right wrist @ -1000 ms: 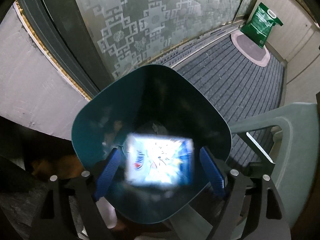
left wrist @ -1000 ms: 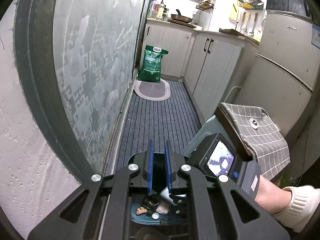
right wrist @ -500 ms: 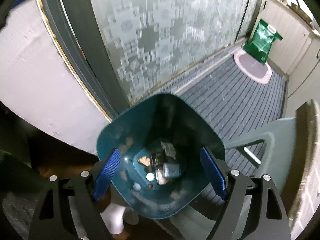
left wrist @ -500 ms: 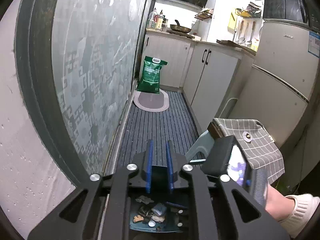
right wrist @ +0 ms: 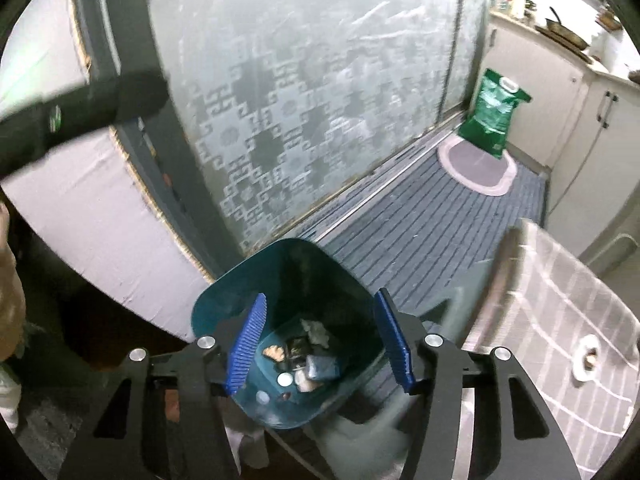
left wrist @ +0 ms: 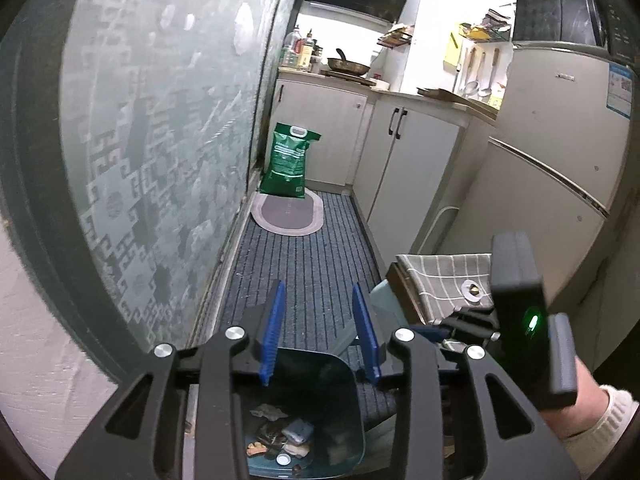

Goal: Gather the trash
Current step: 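Move both grippers back toward the checked cloth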

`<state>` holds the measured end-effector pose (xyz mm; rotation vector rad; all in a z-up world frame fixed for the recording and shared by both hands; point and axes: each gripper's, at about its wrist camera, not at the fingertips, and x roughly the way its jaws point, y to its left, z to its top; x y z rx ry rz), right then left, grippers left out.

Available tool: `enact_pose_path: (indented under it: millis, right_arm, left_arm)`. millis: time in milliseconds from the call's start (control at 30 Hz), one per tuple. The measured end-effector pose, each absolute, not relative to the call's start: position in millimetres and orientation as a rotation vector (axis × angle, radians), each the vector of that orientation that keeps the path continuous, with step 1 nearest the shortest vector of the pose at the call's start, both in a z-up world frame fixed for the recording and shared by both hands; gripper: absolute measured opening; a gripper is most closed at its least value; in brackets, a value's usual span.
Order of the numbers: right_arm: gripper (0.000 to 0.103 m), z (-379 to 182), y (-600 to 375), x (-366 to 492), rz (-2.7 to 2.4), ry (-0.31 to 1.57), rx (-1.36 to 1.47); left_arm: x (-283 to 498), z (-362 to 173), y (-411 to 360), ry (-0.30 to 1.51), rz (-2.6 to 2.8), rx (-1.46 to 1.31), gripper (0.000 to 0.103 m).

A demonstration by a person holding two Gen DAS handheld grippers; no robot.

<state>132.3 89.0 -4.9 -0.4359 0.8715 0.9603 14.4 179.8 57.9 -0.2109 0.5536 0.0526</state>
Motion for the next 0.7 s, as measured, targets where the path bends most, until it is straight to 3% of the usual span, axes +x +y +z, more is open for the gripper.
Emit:
enact_pose_path:
  millis: [400,567,700]
  right_arm:
    - [0.041,17.1,1.1,187.7,0.776,0.822,-0.385]
    - [0.040,11.8,-25.2,202.1,0.727,0.834,-0.385]
    - [0.031,6.6,-41.3,211.7,0.692,0.837,-0.403]
  left_arm:
    - [46.4,45.8,134.9,0.600,-0.018,-0.179,0.039]
    - [59.7,40.5,119.0,0.619,-0.044,-0.180,0.039]
    - [71.4,34.4,102.2,0.644,-0.072,-0.177,0.039]
